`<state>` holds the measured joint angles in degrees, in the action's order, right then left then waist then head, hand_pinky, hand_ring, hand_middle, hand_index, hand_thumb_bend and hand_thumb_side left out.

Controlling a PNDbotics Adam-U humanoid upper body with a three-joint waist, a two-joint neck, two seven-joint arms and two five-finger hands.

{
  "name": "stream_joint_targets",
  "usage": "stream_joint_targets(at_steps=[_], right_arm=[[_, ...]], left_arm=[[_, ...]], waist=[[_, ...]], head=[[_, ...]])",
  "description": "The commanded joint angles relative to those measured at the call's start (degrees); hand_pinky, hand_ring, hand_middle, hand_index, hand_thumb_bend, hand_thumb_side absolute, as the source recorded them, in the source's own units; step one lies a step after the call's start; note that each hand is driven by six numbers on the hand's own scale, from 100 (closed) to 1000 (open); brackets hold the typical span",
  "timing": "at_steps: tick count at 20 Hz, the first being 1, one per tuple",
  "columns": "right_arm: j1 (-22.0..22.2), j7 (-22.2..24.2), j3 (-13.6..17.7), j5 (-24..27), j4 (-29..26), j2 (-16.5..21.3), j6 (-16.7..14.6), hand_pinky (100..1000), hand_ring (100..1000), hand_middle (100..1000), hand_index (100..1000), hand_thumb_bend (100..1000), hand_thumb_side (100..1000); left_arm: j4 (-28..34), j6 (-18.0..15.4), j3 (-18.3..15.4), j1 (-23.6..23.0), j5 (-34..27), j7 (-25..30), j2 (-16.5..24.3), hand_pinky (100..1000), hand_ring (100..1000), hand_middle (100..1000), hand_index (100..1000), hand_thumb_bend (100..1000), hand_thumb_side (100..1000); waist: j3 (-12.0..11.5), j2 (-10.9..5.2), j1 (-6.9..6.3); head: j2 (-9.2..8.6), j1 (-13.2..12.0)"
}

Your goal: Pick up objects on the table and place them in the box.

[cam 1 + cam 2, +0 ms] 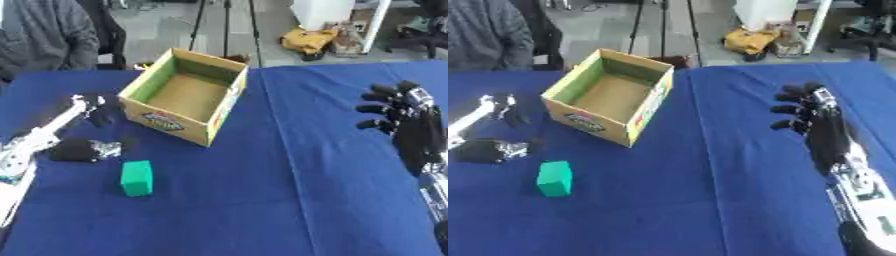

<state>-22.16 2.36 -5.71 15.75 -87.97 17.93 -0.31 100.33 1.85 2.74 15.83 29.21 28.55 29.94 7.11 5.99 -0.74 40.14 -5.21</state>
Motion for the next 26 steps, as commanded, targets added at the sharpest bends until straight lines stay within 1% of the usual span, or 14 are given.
stream_joint_targets(at_steps=[1, 2, 6, 9, 13, 26], right_arm=[[-0.78, 0.22, 0.06, -0.17, -0.61, 0.77, -0.08, 570, 726, 732, 843, 100, 1000], [-0.76, 0.24, 0.03, -0.18, -0.6, 0.76, -0.07, 570, 726, 732, 843, 100, 1000], [-0.71, 0.36, -0.08, -0.23, -0.58, 0.68, -0.04, 570, 726, 732, 843, 100, 1000], [-0.72, 0.35, -0.05, -0.24, -0.56, 0.69, -0.04, 570, 726, 732, 843, 100, 1000], [-0.71, 0.37, -0.08, -0.22, -0.55, 0.66, -0.04, 570, 726, 732, 843, 100, 1000], [-0.66, 0.36, -0.11, -0.25, -0.54, 0.63, -0.03, 570, 726, 732, 843, 100, 1000]], left_arm=[[-0.08, -0.35, 2.44, 1.32, 4.32, 3.13, 2.67, 680, 696, 742, 816, 661, 521], [-0.38, -0.5, 3.01, 1.43, 5.55, 4.08, 2.83, 671, 689, 731, 812, 684, 522], [-1.61, -1.21, 4.68, 1.94, 10.1, 6.83, 3.11, 666, 680, 716, 809, 711, 518], [-2.75, -1.99, 5.7, 2.47, 12.81, 8.5, 3.18, 659, 669, 692, 807, 722, 518], [-4.22, -2.66, 6.28, 2.94, 15.5, 9.66, 2.87, 653, 647, 684, 803, 725, 520], [-6.9, -3.53, 7.11, 3.35, 18.8, 9.91, 2.34, 652, 648, 681, 799, 687, 510]], waist=[[0.18, -0.86, -0.11], [0.21, -0.9, -0.18], [0.32, -0.99, -0.28], [0.38, -1.01, -0.24], [0.39, -0.97, -0.22], [0.45, -0.94, -0.27]], head=[[-0.55, -0.28], [-0.51, -0.31], [-0.52, -0.32], [-0.57, -0.42], [-0.52, -0.43], [-0.39, -0.45]])
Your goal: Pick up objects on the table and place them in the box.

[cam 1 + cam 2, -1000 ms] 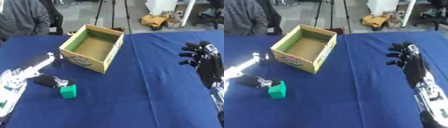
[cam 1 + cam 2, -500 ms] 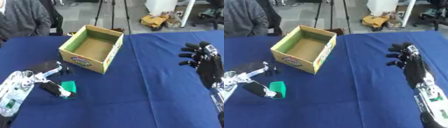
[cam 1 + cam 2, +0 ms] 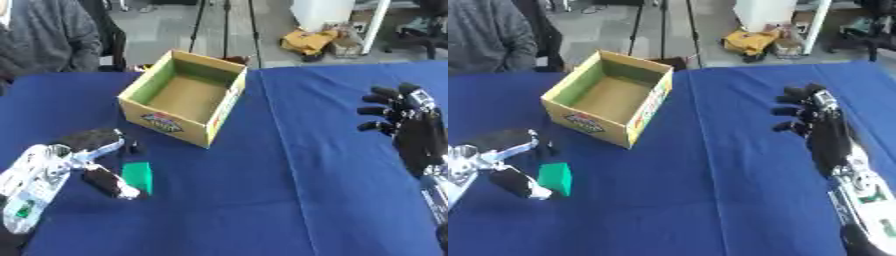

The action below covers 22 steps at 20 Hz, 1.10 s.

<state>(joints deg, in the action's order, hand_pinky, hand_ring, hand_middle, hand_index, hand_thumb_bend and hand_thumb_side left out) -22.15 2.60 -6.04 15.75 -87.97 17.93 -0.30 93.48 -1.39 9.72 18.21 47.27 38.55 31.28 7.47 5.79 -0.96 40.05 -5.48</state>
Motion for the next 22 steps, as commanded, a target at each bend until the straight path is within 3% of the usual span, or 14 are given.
stream_joint_targets(at_steps=[1, 8, 13, 22], right_arm=[[-0.66, 0.11, 0.22, -0.25, -0.54, 0.64, -0.04, 570, 726, 732, 843, 100, 1000], [-0.64, 0.15, 0.21, -0.27, -0.54, 0.61, -0.03, 570, 726, 732, 843, 100, 1000], [-0.61, 0.12, 0.22, -0.27, -0.52, 0.61, -0.02, 570, 726, 732, 842, 100, 1000], [-0.67, 0.18, 0.19, -0.29, -0.53, 0.48, 0.0, 570, 726, 732, 842, 100, 1000]], left_arm=[[-0.41, -0.26, 0.11, 1.0, 1.11, -0.24, 0.96, 652, 649, 680, 798, 673, 504], [-3.83, -0.32, 0.22, 1.33, 2.73, -1.44, 0.36, 646, 640, 669, 789, 605, 476], [-6.23, -0.83, 0.39, 1.58, 3.52, -2.83, -0.15, 639, 630, 653, 780, 476, 452], [-8.87, -1.61, 0.78, 1.89, 3.91, -4.28, -1.35, 618, 605, 617, 759, 424, 429]], waist=[[0.1, -0.73, -0.05], [0.15, -0.69, -0.05], [0.2, -0.64, -0.03], [0.27, -0.51, 0.03]], head=[[-0.3, -0.17], [-0.28, -0.16], [-0.25, -0.19], [-0.23, -0.35]])
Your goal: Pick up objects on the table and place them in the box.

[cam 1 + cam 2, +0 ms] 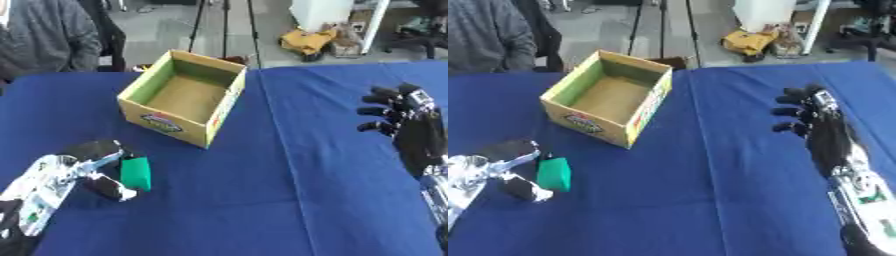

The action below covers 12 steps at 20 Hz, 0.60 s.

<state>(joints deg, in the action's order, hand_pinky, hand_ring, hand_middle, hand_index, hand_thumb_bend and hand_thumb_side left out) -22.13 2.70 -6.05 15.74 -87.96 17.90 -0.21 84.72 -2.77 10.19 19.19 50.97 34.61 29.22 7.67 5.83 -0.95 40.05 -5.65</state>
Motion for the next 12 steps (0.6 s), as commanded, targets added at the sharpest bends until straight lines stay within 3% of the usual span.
stream_joint_targets(at_steps=[1, 2, 6, 12], right_arm=[[-0.7, 0.1, 0.19, -0.28, -0.54, 0.49, -0.09, 570, 726, 732, 842, 100, 1000], [-0.69, 0.11, 0.18, -0.29, -0.54, 0.48, -0.09, 570, 726, 732, 842, 100, 1000], [-0.67, 0.11, 0.18, -0.32, -0.51, 0.47, -0.08, 570, 726, 732, 842, 100, 1000], [-0.57, 0.1, 0.18, -0.38, -0.46, 0.6, -0.09, 570, 725, 732, 842, 100, 1000]], left_arm=[[-0.35, -0.36, 0.33, 0.92, 0.2, -0.43, 0.65, 593, 587, 598, 743, 399, 418], [-0.48, -0.49, 0.37, 0.94, 0.16, -0.68, 0.63, 579, 576, 587, 733, 381, 411], [-0.37, -0.69, 0.36, 1.02, -0.38, -2.43, 0.9, 481, 495, 502, 639, 126, 378], [3.38, -1.72, -0.22, 2.0, -2.42, -1.91, 3.56, 481, 486, 487, 616, 100, 387]], waist=[[0.07, -0.56, 0.02], [0.07, -0.56, 0.02], [0.1, -0.6, -0.02], [0.14, -0.79, -0.09]], head=[[-0.22, -0.18], [-0.2, -0.19], [-0.22, -0.17], [-0.15, 0.01]])
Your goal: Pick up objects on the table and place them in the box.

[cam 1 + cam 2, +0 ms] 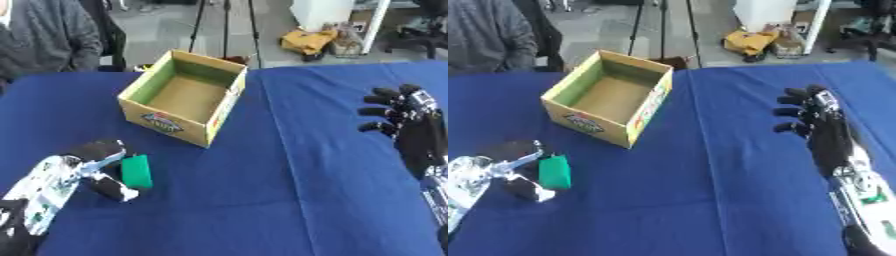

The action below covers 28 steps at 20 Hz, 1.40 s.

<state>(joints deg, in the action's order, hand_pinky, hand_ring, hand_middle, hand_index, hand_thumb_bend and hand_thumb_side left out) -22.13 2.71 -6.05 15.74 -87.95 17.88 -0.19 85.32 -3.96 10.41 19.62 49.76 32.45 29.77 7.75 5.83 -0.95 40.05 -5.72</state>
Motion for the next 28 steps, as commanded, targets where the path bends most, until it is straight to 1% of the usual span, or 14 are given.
stream_joint_targets(at_steps=[1, 5, 6, 8, 10, 14, 16, 19, 21, 24, 26, 28], right_arm=[[-0.56, 0.08, 0.18, -0.38, -0.46, 0.63, -0.11, 570, 725, 731, 842, 100, 1000], [-0.49, 0.17, 0.09, -0.4, -0.41, 0.64, -0.09, 570, 725, 732, 842, 100, 1000], [-0.49, 0.2, 0.05, -0.4, -0.4, 0.63, -0.08, 570, 725, 732, 842, 100, 1000], [-0.53, 0.28, -0.04, -0.4, -0.38, 0.61, -0.06, 570, 725, 732, 842, 100, 1000], [-0.56, 0.37, -0.13, -0.39, -0.36, 0.59, -0.04, 570, 725, 732, 841, 100, 1000], [-0.74, 0.63, -0.43, -0.4, -0.33, 0.51, 0.05, 569, 725, 731, 841, 100, 1000], [-0.86, 0.79, -0.61, -0.4, -0.31, 0.44, 0.1, 569, 725, 731, 841, 100, 1000], [-1.16, 1.11, -0.96, -0.41, -0.28, 0.3, 0.19, 569, 725, 731, 841, 100, 1000], [-1.5, 1.41, -1.28, -0.45, -0.26, 0.22, 0.26, 569, 725, 731, 841, 100, 1000], [-2.1, 1.93, -1.82, -0.52, -0.24, 0.03, 0.38, 569, 725, 731, 842, 100, 1000], [-2.55, 2.28, -2.16, -0.61, -0.22, -0.02, 0.47, 569, 725, 731, 842, 100, 1000], [-2.9, 2.56, -2.4, -0.71, -0.18, -0.03, 0.55, 569, 725, 731, 842, 100, 1000]], left_arm=[[3.73, -0.62, -0.64, 1.93, -1.83, 0.42, 3.74, 481, 484, 486, 615, 100, 390], [7.33, -0.54, -1.45, 5.3, -5.47, 0.69, 6.67, 484, 482, 485, 615, 100, 396], [7.84, -0.41, -1.7, 6.62, -6.05, 0.68, 7.26, 498, 485, 488, 617, 100, 397], [7.8, -0.17, -2.04, 9.66, -6.47, 0.42, 7.89, 500, 483, 487, 618, 100, 399], [5.68, 0.59, -2.46, 12.96, -6.43, -0.44, 7.53, 507, 485, 491, 628, 100, 403], [-2.88, 2.02, -2.66, 19.77, -4.32, -3.94, 4.97, 515, 487, 494, 633, 100, 415], [-8.15, 2.73, -2.89, 22.64, -1.62, -7.24, 3.18, 523, 491, 498, 639, 100, 418], [-16.56, 3.66, -3.69, 26.2, 4.09, -13.29, -0.07, 523, 489, 497, 638, 100, 423], [-22.16, 4.31, -4.76, 28.09, 7.42, -17.71, -2.2, 524, 488, 497, 638, 100, 429], [-29.62, 5.03, -6.66, 30.26, 10.71, -24.16, -4.73, 529, 491, 500, 639, 100, 448], [-33.42, 5.03, -7.53, 31.43, 12.37, -27.13, -5.65, 535, 497, 506, 643, 100, 451], [-36.46, 4.94, -8.24, 32.25, 13.8, -28.9, -6.21, 538, 501, 509, 646, 100, 467]], waist=[[0.06, -0.83, -0.12], [0.13, -1.02, -0.21], [0.16, -1.05, -0.21], [0.24, -1.06, -0.22], [0.42, -1.04, -0.27], [1.15, -0.87, -0.59], [1.58, -0.81, -0.77], [2.41, -0.67, -0.98], [3.19, -0.53, -1.24], [4.56, -0.18, -1.7], [5.49, 0.24, -2.04], [6.32, 0.58, -2.33]], head=[[-0.13, 0.08], [-0.13, 0.09], [-0.16, 0.06], [-0.24, -0.05], [-0.34, -0.27], [-0.64, -0.82], [-0.78, -1.05], [-1.12, -1.49], [-1.47, -2.13], [-2.13, -3.08], [-2.69, -3.75], [-3.1, -4.32]])
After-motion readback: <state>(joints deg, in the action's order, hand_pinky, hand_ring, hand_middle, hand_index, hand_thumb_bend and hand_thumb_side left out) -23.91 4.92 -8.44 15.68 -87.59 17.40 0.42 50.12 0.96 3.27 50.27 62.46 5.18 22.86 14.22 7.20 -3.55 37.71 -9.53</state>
